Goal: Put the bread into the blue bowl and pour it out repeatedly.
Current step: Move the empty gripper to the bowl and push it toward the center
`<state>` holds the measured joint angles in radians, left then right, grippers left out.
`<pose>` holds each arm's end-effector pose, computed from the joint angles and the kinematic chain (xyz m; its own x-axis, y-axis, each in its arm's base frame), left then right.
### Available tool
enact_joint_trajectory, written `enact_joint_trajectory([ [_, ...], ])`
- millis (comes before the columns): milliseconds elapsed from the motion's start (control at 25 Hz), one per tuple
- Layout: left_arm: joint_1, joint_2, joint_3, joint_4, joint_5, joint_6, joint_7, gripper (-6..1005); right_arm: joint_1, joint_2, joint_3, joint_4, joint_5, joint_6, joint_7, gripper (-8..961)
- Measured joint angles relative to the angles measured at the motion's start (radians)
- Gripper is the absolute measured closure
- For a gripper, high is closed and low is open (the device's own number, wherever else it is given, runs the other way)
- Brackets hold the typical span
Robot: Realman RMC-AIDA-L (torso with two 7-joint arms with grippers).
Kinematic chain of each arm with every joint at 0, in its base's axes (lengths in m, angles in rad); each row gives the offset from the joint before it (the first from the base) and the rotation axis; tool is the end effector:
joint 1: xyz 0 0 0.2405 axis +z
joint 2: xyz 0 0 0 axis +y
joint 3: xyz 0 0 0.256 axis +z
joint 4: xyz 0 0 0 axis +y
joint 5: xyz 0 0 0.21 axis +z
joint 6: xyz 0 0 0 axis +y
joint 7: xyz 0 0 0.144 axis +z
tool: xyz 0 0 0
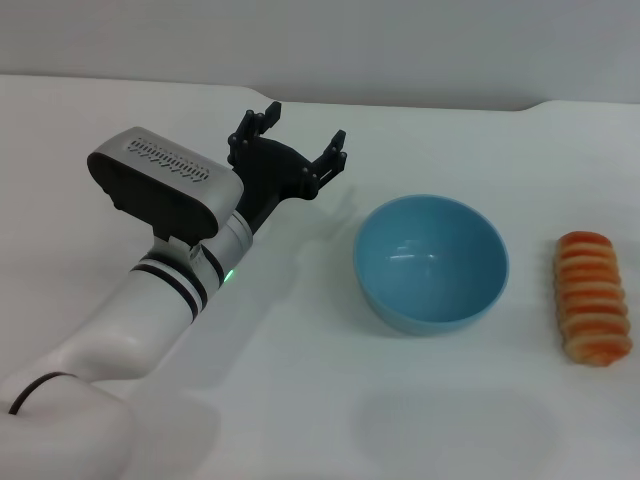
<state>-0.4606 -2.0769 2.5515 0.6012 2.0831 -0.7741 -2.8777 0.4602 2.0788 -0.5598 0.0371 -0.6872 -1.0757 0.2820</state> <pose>-0.2373 0.3344 -0.1107 0.7988 0.0958 0.5939 0.5723 -0.4254 -0.7011 0.3839 0.3182 0.0064 0.6162 -0.0970 -0.7816 -0.7749 0.1024 -0.6237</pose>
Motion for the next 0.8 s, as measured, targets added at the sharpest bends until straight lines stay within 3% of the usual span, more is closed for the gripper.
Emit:
enact_joint_trajectory([
  [640,0.007,0.001,-0.009,0.036,-0.002,0.015,0.0,155,-0.005,0.001,0.001,0.004,0.0,-0.003,0.001,343],
  [800,0.019,0.01,-0.094,0.129,-0.022,0.152,0.0,155,-0.007,0.001,0.006,0.004,0.0,-0.003,0.005,343],
])
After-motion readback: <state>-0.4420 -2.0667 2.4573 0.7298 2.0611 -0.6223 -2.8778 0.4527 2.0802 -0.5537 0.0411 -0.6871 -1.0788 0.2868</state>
